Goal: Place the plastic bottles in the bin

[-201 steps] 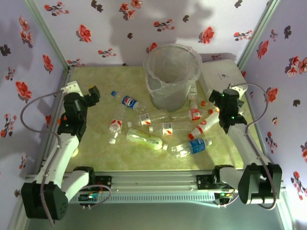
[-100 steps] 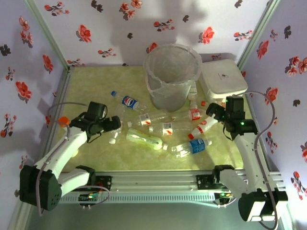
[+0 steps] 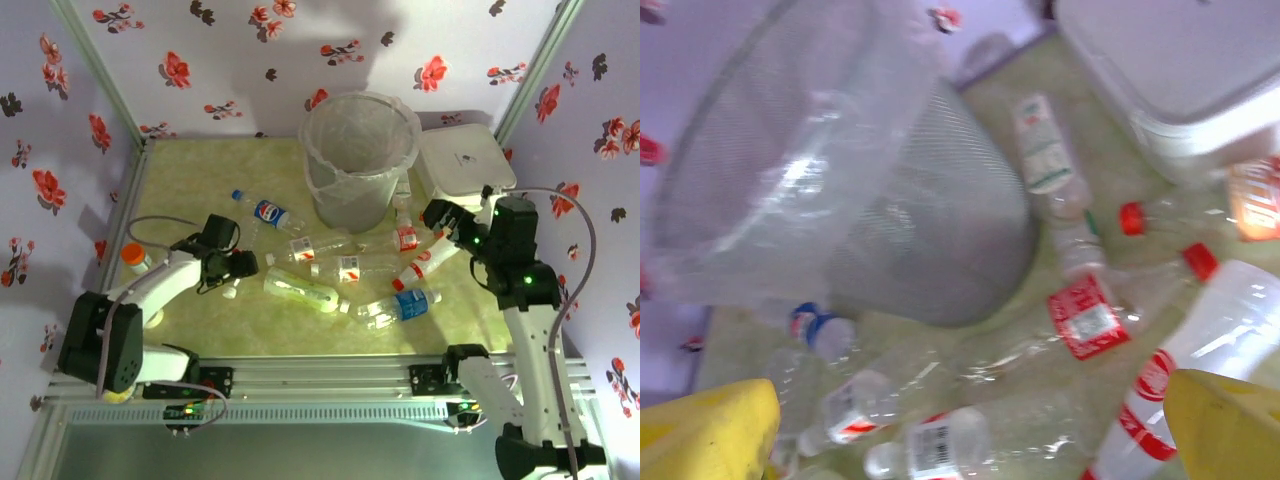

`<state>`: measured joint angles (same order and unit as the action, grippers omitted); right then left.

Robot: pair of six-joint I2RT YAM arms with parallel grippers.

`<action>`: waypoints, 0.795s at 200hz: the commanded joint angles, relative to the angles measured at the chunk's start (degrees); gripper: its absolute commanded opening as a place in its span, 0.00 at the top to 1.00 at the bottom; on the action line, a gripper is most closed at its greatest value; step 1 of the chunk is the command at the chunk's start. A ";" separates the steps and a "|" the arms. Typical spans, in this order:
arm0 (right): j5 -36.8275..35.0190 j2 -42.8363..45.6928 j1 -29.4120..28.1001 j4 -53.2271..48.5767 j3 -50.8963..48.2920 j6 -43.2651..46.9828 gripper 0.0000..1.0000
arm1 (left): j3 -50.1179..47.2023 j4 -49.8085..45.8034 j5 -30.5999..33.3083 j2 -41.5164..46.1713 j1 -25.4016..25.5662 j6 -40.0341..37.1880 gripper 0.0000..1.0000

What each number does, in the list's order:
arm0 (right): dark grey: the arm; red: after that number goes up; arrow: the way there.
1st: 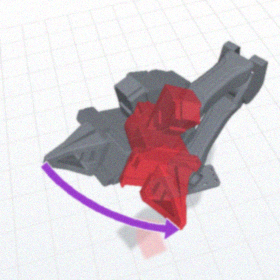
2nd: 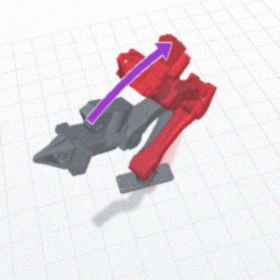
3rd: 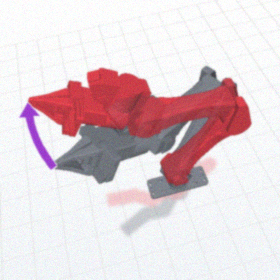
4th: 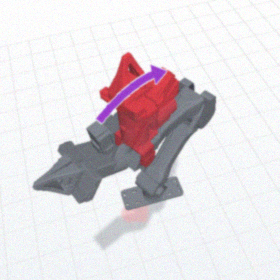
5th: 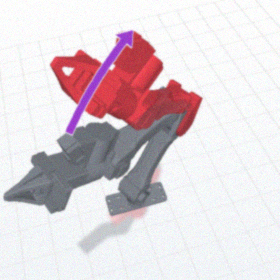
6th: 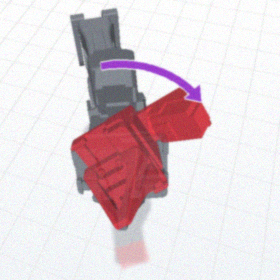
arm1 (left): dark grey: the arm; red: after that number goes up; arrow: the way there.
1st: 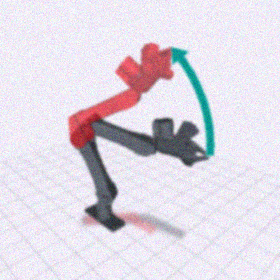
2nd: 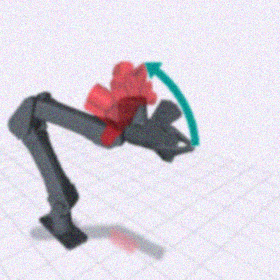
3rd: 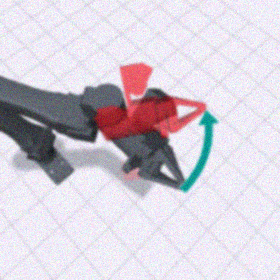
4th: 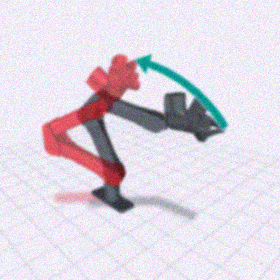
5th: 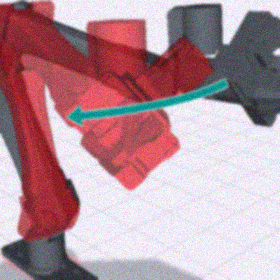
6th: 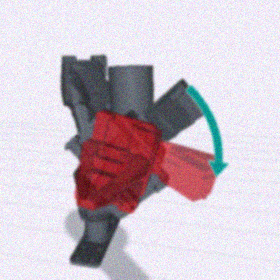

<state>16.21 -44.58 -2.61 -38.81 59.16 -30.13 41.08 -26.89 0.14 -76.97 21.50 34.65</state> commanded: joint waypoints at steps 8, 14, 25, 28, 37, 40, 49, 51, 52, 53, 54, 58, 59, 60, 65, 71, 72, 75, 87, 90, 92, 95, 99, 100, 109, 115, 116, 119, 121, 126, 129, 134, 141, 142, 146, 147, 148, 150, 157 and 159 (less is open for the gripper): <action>8.10 0.87 -0.62 4.54 2.87 -1.87 0.01 | 1.23 2.19 -0.41 -1.10 0.14 0.24 0.30; 8.96 0.80 -0.85 5.50 2.96 -2.14 0.01 | 1.52 1.76 -0.42 -0.82 0.17 0.10 0.32; 10.33 0.34 -1.60 7.27 3.10 -2.92 0.01 | 2.17 0.34 -0.41 0.19 0.17 -0.34 0.35; 10.60 0.17 -1.87 7.71 3.27 -3.13 0.01 | 2.45 -0.18 -0.41 0.53 0.21 -0.51 0.36; 11.05 -0.52 -3.07 8.90 3.68 -3.70 0.01 | 3.03 -1.73 -0.41 2.06 0.21 -0.89 0.37; 11.12 -0.81 -3.62 9.22 3.81 -3.77 0.01 | 3.30 -2.28 -0.44 2.69 0.17 -1.05 0.37; 10.81 -1.54 -5.95 10.03 4.73 -3.93 0.01 | 4.09 -4.03 -0.32 4.69 0.17 -1.33 0.37; 10.59 -1.73 -6.58 10.23 4.96 -3.90 0.01 | 4.27 -4.50 -0.36 5.18 0.16 -1.36 0.38; 10.42 -1.83 -6.91 10.28 5.07 -3.93 0.01 | 4.36 -4.71 -0.38 5.39 0.19 -1.40 0.38; 10.24 -1.96 -7.25 10.31 5.12 -3.91 0.01 | 4.45 -4.90 -0.35 5.67 0.20 -1.41 0.38; 10.11 -2.07 -7.59 10.36 5.24 -3.90 0.01 | 4.58 -5.09 -0.38 5.81 0.16 -1.47 0.38; 9.40 -2.44 -9.09 10.56 5.74 -3.75 0.01 | 5.12 -6.07 -0.36 7.08 0.15 -1.51 0.39; 9.16 -2.53 -9.48 10.62 5.90 -3.69 0.01 | 5.22 -6.29 -0.34 7.22 0.18 -1.56 0.39; 8.92 -2.57 -9.89 10.65 6.02 -3.65 0.01 | 5.32 -6.48 -0.37 7.55 0.20 -1.54 0.39; 7.68 -3.11 -11.92 10.85 6.59 -3.37 0.01 | 5.92 -7.49 -0.34 9.19 0.21 -1.46 0.39; 6.36 -3.71 -14.29 11.17 7.35 -3.15 0.01 | 6.44 -8.20 -0.32 11.22 0.30 -1.43 0.39; 6.15 -3.87 -14.67 11.23 7.50 -3.03 0.01 | 6.50 -8.28 -0.27 11.58 0.34 -1.43 0.39; 5.48 -4.23 -15.80 11.36 7.93 -2.81 0.01 | 6.74 -8.41 -0.24 12.63 0.37 -1.35 0.39; 3.23 -5.91 -19.55 11.47 9.64 -1.98 0.01 | 7.47 -7.80 -0.34 16.95 0.76 -1.17 0.39; 2.65 -6.45 -20.48 11.47 10.02 -1.94 0.01 | 7.66 -7.22 -0.40 17.93 0.96 -1.17 0.39; 2.26 -6.78 -21.05 11.47 10.37 -1.88 0.01 | 7.73 -6.81 -0.45 18.57 1.06 -1.23 0.39; 1.70 -7.36 -21.76 11.59 10.78 -1.79 0.01 | 7.85 -6.10 -0.67 19.47 1.42 -1.29 0.40; 1.02 -8.07 -22.75 11.84 11.23 -1.84 0.01 | 7.96 -4.95 -1.06 20.48 1.78 -1.24 0.40; 0.89 -8.29 -22.94 11.92 11.41 -1.89 0.01 | 8.00 -4.95 -1.17 20.69 1.97 -1.25 0.40; -0.50 -10.30 -24.91 12.70 12.42 -2.31 0.01 | 8.26 -1.77 -3.28 21.88 2.72 -1.39 0.41; -1.17 -11.81 -26.30 13.37 13.21 -2.48 0.01 | 8.56 0.87 -5.41 22.08 3.24 -1.45 0.41; -1.26 -12.05 -26.52 13.48 13.28 -2.57 0.01 | 8.61 1.31 -5.76 22.06 3.40 -1.44 0.41; -1.50 -12.90 -27.28 13.96 13.61 -2.54 0.01 | 8.78 2.64 -6.78 21.84 3.72 -1.55 0.42; -1.63 -13.36 -27.84 14.29 13.79 -2.56 0.01 | 8.89 3.54 -7.51 21.68 4.01 -1.59 0.42; -1.83 -14.75 -29.19 15.23 14.17 -2.49 0.01 | 9.18 5.96 -9.14 21.18 4.89 -1.70 0.42; -1.79 -15.51 -29.99 16.04 14.33 -2.47 0.01 | 9.31 7.33 -10.04 20.82 5.44 -1.92 0.42; -1.36 -16.82 -31.34 17.63 14.49 -2.47 0.01 | 9.57 9.38 -10.94 20.15 6.49 -2.12 0.42; -0.89 -18.54 -33.03 19.70 14.57 -2.87 0.01 | 10.13 11.47 -11.20 19.24 8.23 -2.60 0.42; -0.86 -18.80 -33.27 19.94 14.62 -2.94 0.01 | 10.19 11.71 -11.21 19.10 8.53 -2.72 0.43; -0.62 -19.76 -34.01 20.69 14.94 -3.19 0.01 | 10.43 12.64 -11.24 18.64 9.53 -3.25 0.43; -0.59 -20.07 -34.20 20.78 15.07 -3.18 0.01 | 10.47 12.87 -11.27 18.49 9.79 -3.39 0.43; -0.53 -20.35 -34.34 20.87 15.18 -3.18 0.01 | 10.54 12.98 -11.29 18.37 10.06 -3.56 0.43; -0.49 -20.81 -34.73 21.05 15.41 -3.27 0.01 | 10.69 13.27 -11.28 18.18 10.58 -3.90 0.43; -0.26 -22.29 -35.78 21.27 16.37 -3.10 0.01 | 11.09 13.96 -11.24 17.60 12.27 -5.21 0.43; -0.29 -22.65 -36.03 21.37 16.64 -3.03 0.01 | 11.05 14.28 -11.24 17.39 12.72 -5.65 0.43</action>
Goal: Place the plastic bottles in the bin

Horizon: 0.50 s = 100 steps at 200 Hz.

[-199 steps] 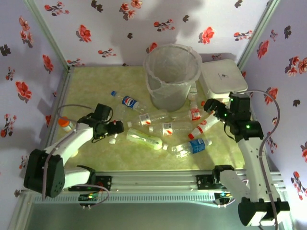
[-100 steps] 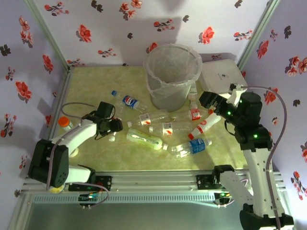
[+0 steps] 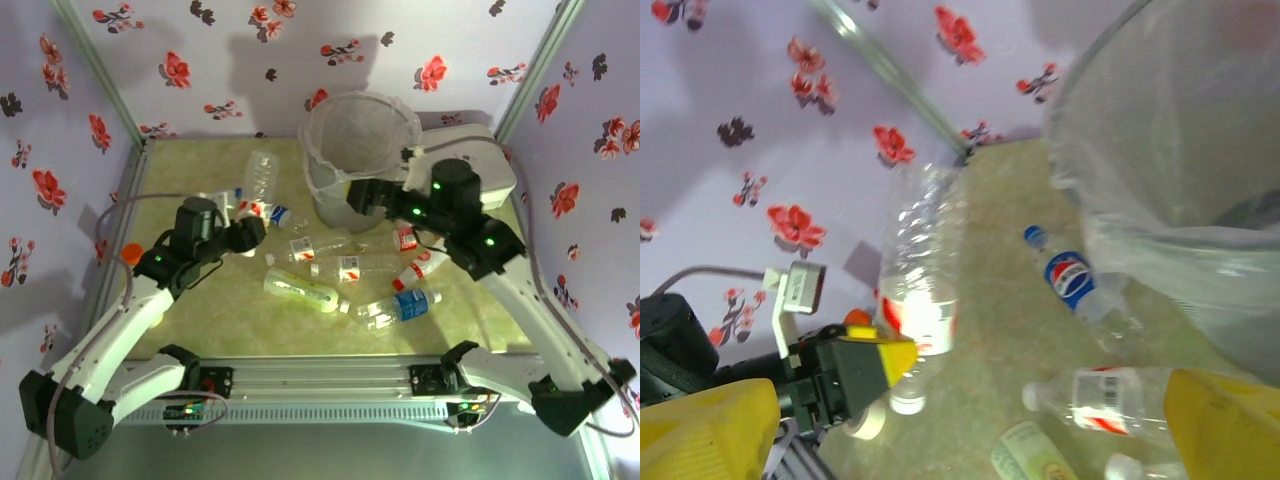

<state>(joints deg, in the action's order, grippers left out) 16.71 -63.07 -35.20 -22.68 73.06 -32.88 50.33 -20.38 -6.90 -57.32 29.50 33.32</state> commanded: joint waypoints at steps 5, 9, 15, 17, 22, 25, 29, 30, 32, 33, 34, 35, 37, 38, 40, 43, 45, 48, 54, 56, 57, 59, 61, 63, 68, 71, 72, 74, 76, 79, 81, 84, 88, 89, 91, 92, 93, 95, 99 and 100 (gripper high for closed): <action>-1.12 -5.02 -4.07 5.47 3.23 0.02 0.01 | 1.79 8.18 -4.21 -2.58 5.74 -5.02 0.43; -1.51 -5.82 -4.51 5.84 3.53 0.16 0.01 | 1.79 8.63 -4.26 -2.82 6.54 -5.56 0.43; -2.16 -6.60 -4.93 6.14 3.94 0.49 0.01 | 1.64 9.35 -4.26 -2.99 7.59 -6.25 0.43; -2.44 -6.91 -5.07 6.19 4.11 0.57 0.01 | 1.58 9.56 -4.27 -3.04 7.94 -6.49 0.43; -3.00 -7.70 -5.20 6.08 4.57 0.79 0.01 | 1.46 10.20 -4.19 -3.14 8.74 -6.85 0.43; -3.26 -8.50 -5.23 5.83 4.95 0.90 0.01 | 1.38 10.58 -4.25 -3.15 9.21 -7.01 0.43; -3.76 -9.22 -5.25 5.33 5.49 1.03 0.01 | 1.33 10.95 -4.20 -3.15 9.76 -7.25 0.43; -3.91 -9.42 -5.28 5.21 5.63 1.05 0.01 | 1.33 11.15 -4.23 -3.10 9.86 -7.28 0.43; -4.28 -9.79 -5.24 4.84 5.96 1.04 0.01 | 1.27 11.24 -4.19 -3.07 10.05 -7.34 0.42; -4.52 -9.97 -5.24 4.57 6.09 1.01 0.01 | 1.27 11.33 -4.19 -3.07 10.14 -7.37 0.43; -4.73 -10.14 -5.23 4.40 6.24 0.99 0.01 | 1.31 11.42 -4.14 -3.06 10.23 -7.38 0.43; -4.96 -10.32 -5.23 4.09 6.41 0.99 0.01 | 1.29 11.55 -4.16 -3.02 10.27 -7.34 0.42; -5.47 -10.63 -5.23 3.59 6.71 1.05 0.01 | 1.27 11.71 -4.17 -2.98 10.42 -7.25 0.43; -5.77 -10.87 -5.23 3.29 6.86 1.01 0.01 | 1.27 11.78 -4.13 -2.98 10.46 -7.15 0.42; -6.39 -11.16 -5.23 2.78 7.19 1.05 0.01 | 1.27 12.01 -4.10 -2.91 10.48 -7.05 0.43; -7.14 -11.61 -5.27 2.04 7.57 1.19 0.01 | 1.28 12.29 -4.16 -2.82 10.64 -6.90 0.43; -7.57 -11.92 -5.24 1.57 7.79 1.34 0.01 | 1.27 12.54 -4.15 -2.78 10.73 -6.76 0.43; -8.06 -12.20 -5.25 1.12 8.01 1.60 0.01 | 1.28 12.89 -4.15 -2.67 10.83 -6.59 0.43; -8.83 -12.73 -5.27 0.52 8.29 2.05 0.01 | 1.27 13.45 -4.11 -2.54 11.15 -6.56 0.42; -9.16 -12.77 -5.20 0.42 8.32 2.06 0.01 | 1.33 13.51 -4.10 -2.49 11.23 -6.59 0.43; -9.33 -12.86 -5.21 0.38 8.32 2.09 0.01 | 1.34 13.56 -4.14 -2.47 11.30 -6.64 0.42; -9.66 -12.93 -5.22 0.36 8.28 2.07 0.01 | 1.35 13.67 -4.23 -2.41 11.36 -6.81 0.43; -9.98 -13.00 -5.23 0.33 8.32 2.07 0.01 | 1.46 13.56 -4.26 -2.41 11.54 -7.03 0.43; -10.26 -12.99 -5.23 0.35 8.26 2.15 0.01 | 1.51 13.56 -4.24 -2.44 11.66 -7.19 0.43; -10.54 -13.10 -5.23 0.63 8.17 2.22 0.01 | 1.55 13.45 -4.34 -2.45 11.95 -7.77 0.43; -10.45 -13.18 -5.21 1.02 8.10 2.33 0.01 | 1.66 13.37 -4.40 -2.51 12.07 -8.13 0.43; -10.41 -13.20 -5.22 1.13 8.04 2.36 0.01 | 1.64 13.36 -4.46 -2.52 12.12 -8.25 0.43; -10.32 -13.15 -5.23 1.34 8.02 2.31 0.01 | 1.56 13.29 -4.56 -2.53 12.15 -8.49 0.43; -10.26 -13.16 -5.23 1.52 8.05 2.32 0.01 | 1.54 13.31 -4.67 -2.60 12.23 -8.70 0.43; -10.07 -13.26 -5.23 1.94 8.01 2.33 0.01 | 1.59 13.35 -4.87 -2.74 12.25 -8.90 0.43; -10.04 -13.30 -5.23 2.22 8.01 2.37 0.01 | 1.48 13.28 -5.10 -2.83 12.25 -9.13 0.43; -9.97 -13.43 -5.16 2.51 8.06 2.37 0.02 | 1.46 13.41 -5.37 -2.88 12.25 -9.26 0.44; -9.94 -13.62 -5.22 2.85 8.07 2.36 0.03 | 1.40 13.48 -5.82 -3.09 12.27 -9.44 0.43; -9.94 -13.64 -5.23 2.92 8.15 2.33 0.04 | 1.42 13.50 -5.92 -3.12 12.26 -9.51 0.43; -9.94 -13.76 -5.23 2.93 8.26 2.35 0.04 | 1.37 13.50 -6.13 -3.19 12.30 -9.55 0.43; -9.94 -13.89 -5.23 2.91 8.30 2.37 0.04 | 1.36 13.56 -6.25 -3.21 12.32 -9.57 0.44; -9.94 -13.95 -5.23 2.91 8.40 2.42 0.05 | 1.31 13.63 -6.36 -3.22 12.33 -9.58 0.44; -9.99 -14.08 -5.19 2.68 8.59 2.46 0.05 | 1.28 13.77 -6.61 -3.23 12.29 -9.59 0.44; -10.07 -14.47 -5.14 2.08 8.93 2.78 0.06 | 1.30 14.06 -6.89 -3.31 12.34 -9.68 0.44; -10.09 -14.59 -5.14 1.88 8.98 2.85 0.07 | 1.28 14.15 -6.94 -3.32 12.34 -9.68 0.44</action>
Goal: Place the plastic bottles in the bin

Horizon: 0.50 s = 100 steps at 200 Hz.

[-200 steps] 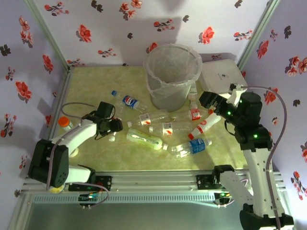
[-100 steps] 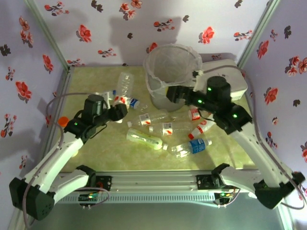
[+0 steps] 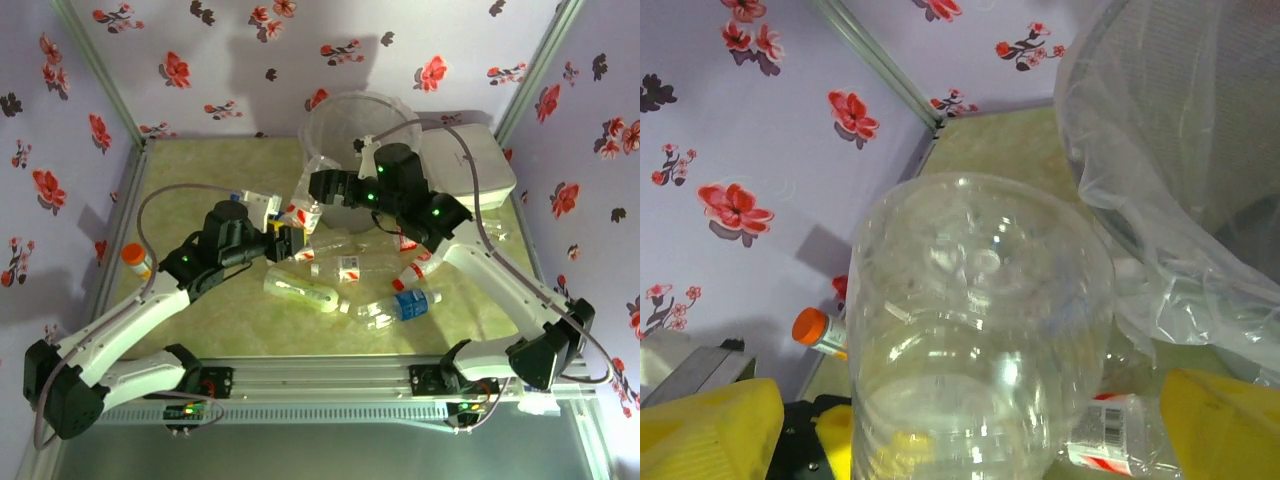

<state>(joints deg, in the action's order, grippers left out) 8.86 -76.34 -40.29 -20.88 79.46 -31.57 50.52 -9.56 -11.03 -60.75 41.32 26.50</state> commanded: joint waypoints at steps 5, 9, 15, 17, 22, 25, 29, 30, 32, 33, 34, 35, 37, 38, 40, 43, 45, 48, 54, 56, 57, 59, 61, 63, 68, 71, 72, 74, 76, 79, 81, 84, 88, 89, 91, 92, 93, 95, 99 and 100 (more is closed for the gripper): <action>-2.55 -1.78 -0.05 -0.86 3.37 2.13 0.09 | 0.96 3.89 -3.05 0.11 0.52 -2.73 0.44; -2.89 -2.11 -0.05 -1.63 3.82 2.63 0.11 | 0.96 4.40 -3.24 0.11 0.52 -2.74 0.44; -3.46 -2.34 -0.04 -2.32 4.27 3.07 0.13 | 0.94 5.05 -3.52 0.11 0.52 -2.69 0.44; -3.57 -2.42 -0.05 -2.43 4.25 3.16 0.14 | 0.91 5.27 -3.66 0.08 0.52 -2.75 0.44; -4.05 -2.45 0.02 -2.25 4.21 3.22 0.17 | 0.98 5.84 -3.96 0.15 0.52 -2.73 0.43; -4.11 -2.42 0.04 -2.08 4.21 3.18 0.19 | 1.00 6.08 -4.05 0.12 0.52 -2.74 0.43; -4.07 -2.40 0.17 -1.76 4.12 3.08 0.22 | 0.98 6.41 -4.07 0.11 0.53 -2.69 0.43; -4.01 -2.37 0.19 -1.73 4.12 3.09 0.23 | 1.07 6.45 -4.03 0.11 0.52 -2.73 0.43; -3.89 -2.34 0.25 -1.58 4.12 3.01 0.24 | 1.07 6.59 -4.08 0.06 0.52 -2.69 0.43; -3.83 -2.38 0.28 -1.55 4.17 2.96 0.24 | 1.03 6.71 -4.04 0.04 0.52 -2.73 0.43; -3.83 -2.40 0.29 -1.50 4.20 2.94 0.25 | 1.05 6.78 -4.02 0.03 0.52 -2.75 0.43; -3.72 -2.40 0.30 -1.42 4.20 2.93 0.26 | 1.06 6.85 -4.01 0.02 0.52 -2.76 0.43; -3.65 -2.41 0.37 -1.28 4.25 2.97 0.27 | 1.07 6.88 -4.07 -0.02 0.56 -2.83 0.43; -3.62 -2.41 0.42 -1.19 4.28 2.94 0.27 | 1.11 6.91 -4.08 -0.05 0.54 -2.89 0.43; -3.53 -2.41 0.40 -1.00 4.29 2.93 0.28 | 1.12 6.94 -4.18 -0.09 0.52 -3.00 0.43; -3.51 -2.35 0.47 -0.88 4.36 2.98 0.29 | 1.10 7.05 -4.40 -0.19 0.56 -3.10 0.43; -3.50 -2.29 0.48 -0.73 4.45 3.00 0.29 | 1.19 7.09 -4.52 -0.23 0.53 -3.18 0.43; -3.62 -2.31 0.56 -0.66 4.55 3.09 0.30 | 1.17 7.12 -4.69 -0.32 0.52 -3.21 0.43; -3.75 -2.39 0.65 -0.53 4.80 3.25 0.30 | 1.25 7.27 -5.02 -0.49 0.52 -3.37 0.43; -3.81 -2.41 0.72 -0.49 4.86 3.44 0.31 | 1.27 7.34 -5.16 -0.50 0.52 -3.38 0.43; -3.83 -2.41 0.77 -0.52 4.89 3.44 0.31 | 1.30 7.35 -5.20 -0.55 0.52 -3.43 0.43; -3.89 -2.37 0.82 -0.51 4.95 3.51 0.32 | 1.26 7.41 -5.36 -0.58 0.52 -3.46 0.43; -3.93 -2.40 0.89 -0.53 5.06 3.62 0.32 | 1.25 7.51 -5.46 -0.59 0.56 -3.56 0.42; -4.00 -2.35 0.91 -0.49 5.10 3.62 0.33 | 1.29 7.53 -5.55 -0.66 0.53 -3.56 0.42; -3.99 -2.47 1.08 -0.39 5.33 3.79 0.36 | 1.33 7.60 -5.69 -0.68 0.52 -3.56 0.42; -3.98 -2.42 1.17 -0.27 5.41 3.86 0.38 | 1.34 7.55 -5.80 -0.64 0.52 -3.61 0.41; -4.00 -2.42 1.22 -0.24 5.42 3.92 0.39 | 1.38 7.59 -5.73 -0.62 0.52 -3.67 0.41; -4.00 -2.39 1.26 -0.15 5.50 3.94 0.40 | 1.35 7.55 -5.73 -0.60 0.56 -3.66 0.41; -4.02 -2.37 1.35 -0.02 5.48 4.01 0.41 | 1.34 7.59 -5.69 -0.60 0.53 -3.67 0.40; -3.95 -2.23 1.36 0.30 5.51 3.98 0.42 | 1.38 7.55 -5.67 -0.53 0.52 -3.65 0.40; -3.94 -2.24 1.42 0.44 5.50 3.98 0.43 | 1.34 7.56 -5.69 -0.47 0.52 -3.69 0.39; -3.94 -2.14 1.49 0.82 5.45 4.02 0.44 | 1.38 7.57 -5.72 -0.38 0.54 -3.73 0.39; -3.94 -2.00 1.60 1.23 5.52 4.10 0.44 | 1.34 7.62 -5.73 -0.27 0.52 -3.74 0.37; -3.94 -1.94 1.61 1.35 5.53 4.08 0.44 | 1.29 7.62 -5.70 -0.26 0.52 -3.74 0.37; -3.94 -1.94 1.66 1.65 5.57 4.13 0.44 | 1.28 7.67 -5.68 -0.25 0.54 -3.74 0.35; -3.90 -1.96 1.69 1.73 5.55 4.10 0.44 | 1.26 7.69 -5.68 -0.20 0.53 -3.74 0.35; -3.88 -1.92 1.70 1.86 5.58 4.12 0.44 | 1.25 7.71 -5.63 -0.18 0.52 -3.69 0.34; -3.86 -1.90 1.77 2.00 5.72 4.14 0.44 | 1.25 7.80 -5.55 -0.16 0.45 -3.66 0.32; -3.78 -1.85 1.92 2.36 5.98 4.30 0.43 | 1.18 8.01 -5.43 0.00 0.43 -3.61 0.28; -3.77 -1.87 1.94 2.44 6.02 4.36 0.43 | 1.17 8.04 -5.42 0.01 0.43 -3.58 0.27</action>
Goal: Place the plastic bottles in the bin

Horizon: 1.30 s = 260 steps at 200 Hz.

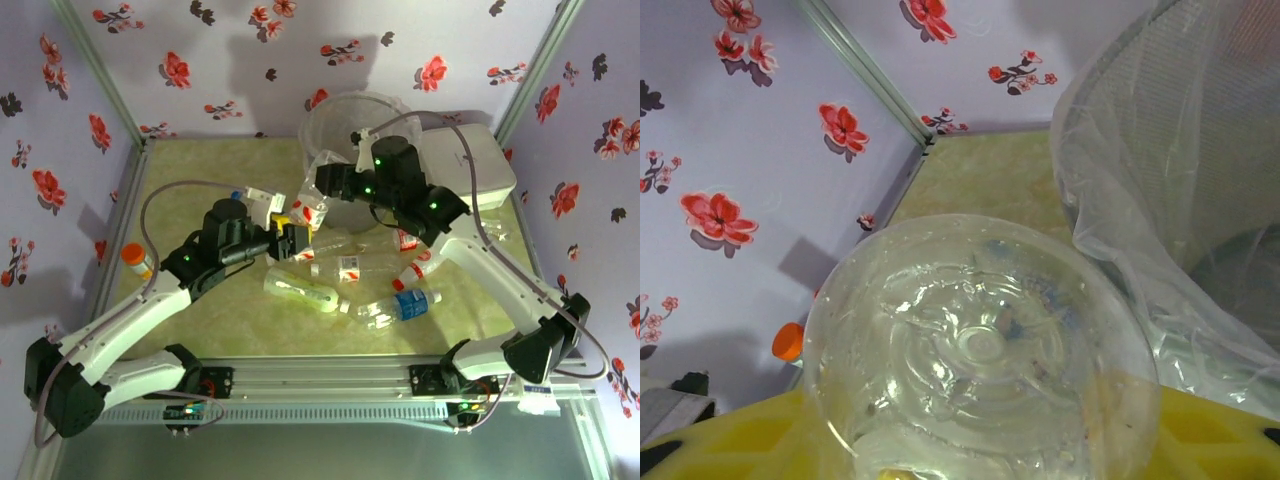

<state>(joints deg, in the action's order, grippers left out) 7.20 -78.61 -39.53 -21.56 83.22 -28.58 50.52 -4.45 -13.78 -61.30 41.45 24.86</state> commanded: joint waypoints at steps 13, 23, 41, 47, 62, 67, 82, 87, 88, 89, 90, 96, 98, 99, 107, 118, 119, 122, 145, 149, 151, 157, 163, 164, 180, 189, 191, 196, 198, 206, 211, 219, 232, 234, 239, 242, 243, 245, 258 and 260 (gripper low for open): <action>-2.36 0.12 1.92 3.24 3.98 2.71 0.43 | 1.14 3.56 -2.59 0.82 0.30 -1.97 0.10; -2.61 -0.39 2.75 2.73 6.29 4.17 0.43 | 1.01 3.58 -2.13 1.04 0.30 -1.84 0.00; -3.90 -0.24 3.51 4.62 9.88 7.35 0.43 | 0.98 1.63 -0.05 1.98 0.30 -1.38 0.00; -4.60 0.03 3.66 5.78 10.68 8.52 0.44 | 1.11 -0.06 1.66 2.38 0.30 -1.08 0.00; -7.19 -0.18 4.50 6.29 13.68 10.82 0.44 | 1.79 -6.09 8.90 3.24 0.25 0.65 0.00; -8.27 -0.58 4.99 5.39 15.13 11.39 0.44 | 1.97 -8.00 12.11 3.57 0.21 2.05 0.00; -10.39 -1.24 6.80 6.90 16.38 12.49 0.44 | 2.17 -12.98 19.14 4.15 -0.04 8.29 0.00; -10.45 -1.41 7.55 8.30 16.26 12.49 0.45 | 1.92 -14.20 20.44 4.33 -0.12 10.69 0.00; -10.45 -1.39 7.67 8.52 16.22 12.49 0.45 | 1.85 -14.37 20.63 4.38 -0.13 11.20 0.00; -10.50 -1.47 7.82 8.75 16.20 12.49 0.45 | 1.77 -14.50 20.81 4.36 -0.09 11.62 0.00; -10.52 -1.55 7.99 9.01 16.19 12.54 0.45 | 1.68 -14.56 20.94 4.40 -0.12 12.06 0.00; -11.02 -1.93 8.69 10.30 16.39 12.69 0.46 | 1.06 -15.02 21.53 4.63 -0.23 14.69 0.00; -11.32 -2.10 8.86 10.62 16.48 12.85 0.46 | 0.71 -14.99 21.63 4.72 -0.23 15.50 0.00; -11.46 -2.22 8.94 10.73 16.55 12.94 0.46 | 0.58 -14.98 21.70 4.75 -0.19 16.06 0.00; -13.49 -3.23 9.52 11.28 17.43 14.12 0.46 | -0.91 -14.69 22.02 5.02 -0.23 20.15 0.00; -17.76 -5.16 9.73 11.04 19.05 17.43 0.47 | -2.77 -14.34 22.10 5.25 -0.23 24.37 0.00; -18.24 -5.37 9.73 10.94 19.24 17.60 0.47 | -2.91 -14.35 22.07 5.19 -0.23 24.67 0.00; -19.59 -6.02 9.73 10.62 19.86 18.80 0.48 | -3.28 -14.48 22.00 5.16 -0.23 25.46 0.00; -27.59 -10.78 9.73 7.94 23.64 25.41 0.49 | -4.11 -18.80 21.85 4.60 -0.14 28.65 0.00; -28.33 -11.48 9.73 7.64 24.04 26.20 0.49 | -4.12 -19.66 22.01 4.53 -0.14 28.73 0.00; -28.66 -11.92 9.76 7.36 24.30 26.49 0.49 | -4.16 -20.10 22.15 4.50 -0.14 28.75 0.00; -29.19 -12.92 9.73 6.75 24.85 27.22 0.49 | -4.35 -21.14 22.59 4.56 -0.13 28.94 0.00; -29.72 -14.45 9.73 5.69 25.72 27.93 0.49 | -4.66 -21.75 23.05 4.61 -0.19 29.30 0.00; -29.80 -14.72 9.73 5.36 25.87 28.03 0.49 | -4.74 -21.79 23.12 4.65 -0.16 29.38 0.00; -29.99 -19.43 9.82 0.18 29.40 29.01 0.48 | -6.46 -20.66 23.37 4.92 -0.23 30.86 0.00; -29.24 -22.43 10.20 -2.89 31.30 28.62 0.48 | -7.45 -19.49 23.36 5.05 -0.23 31.49 0.00; -28.99 -23.12 10.29 -3.65 31.78 28.48 0.47 | -7.56 -19.25 23.36 4.98 -0.23 31.59 0.00; -27.60 -24.69 10.67 -5.73 33.01 27.77 0.47 | -8.00 -18.85 23.51 4.96 -0.19 31.65 0.00; -27.02 -25.33 10.87 -6.69 33.66 27.43 0.46 | -8.10 -18.71 23.53 4.89 -0.22 31.65 0.00; -24.31 -27.65 11.46 -10.15 35.85 25.77 0.45 | -8.18 -18.65 24.07 4.59 -0.27 31.32 0.00; -22.70 -28.73 11.93 -11.55 36.63 24.76 0.45 | -8.16 -18.71 24.50 4.45 -0.38 30.94 0.00; -19.74 -29.84 12.55 -12.67 36.90 23.09 0.44 | -8.07 -18.54 25.11 4.05 -0.64 30.41 0.00; -15.63 -30.93 13.60 -13.02 36.47 20.25 0.43 | -7.89 -17.70 25.51 3.36 -1.54 29.78 0.00; -15.11 -31.15 13.71 -13.06 36.46 19.88 0.43 | -7.94 -17.57 25.52 3.22 -1.72 29.73 0.00; -14.05 -31.71 14.04 -13.26 36.61 19.15 0.41 | -7.90 -16.95 25.47 3.00 -2.16 29.63 0.00; -13.52 -32.07 14.23 -13.39 36.72 18.76 0.41 | -7.90 -16.61 25.49 2.80 -2.44 29.56 0.00; -13.39 -32.23 14.31 -13.49 36.78 18.66 0.41 | -7.90 -16.49 25.44 2.74 -2.57 29.51 0.00; -13.08 -32.51 14.37 -13.57 36.89 18.47 0.40 | -7.83 -16.23 25.40 2.62 -2.77 29.47 0.00; -11.82 -34.69 15.08 -15.43 38.34 17.73 0.37 | -7.42 -14.92 25.23 1.58 -3.84 29.01 0.00; -11.61 -35.06 15.16 -15.75 38.62 17.65 0.37 | -7.32 -14.79 25.21 1.30 -4.01 28.84 0.00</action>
<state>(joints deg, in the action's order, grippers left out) -10.04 -111.81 -25.69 -33.12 117.78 -6.90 42.61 -21.98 9.56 -58.24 39.31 54.13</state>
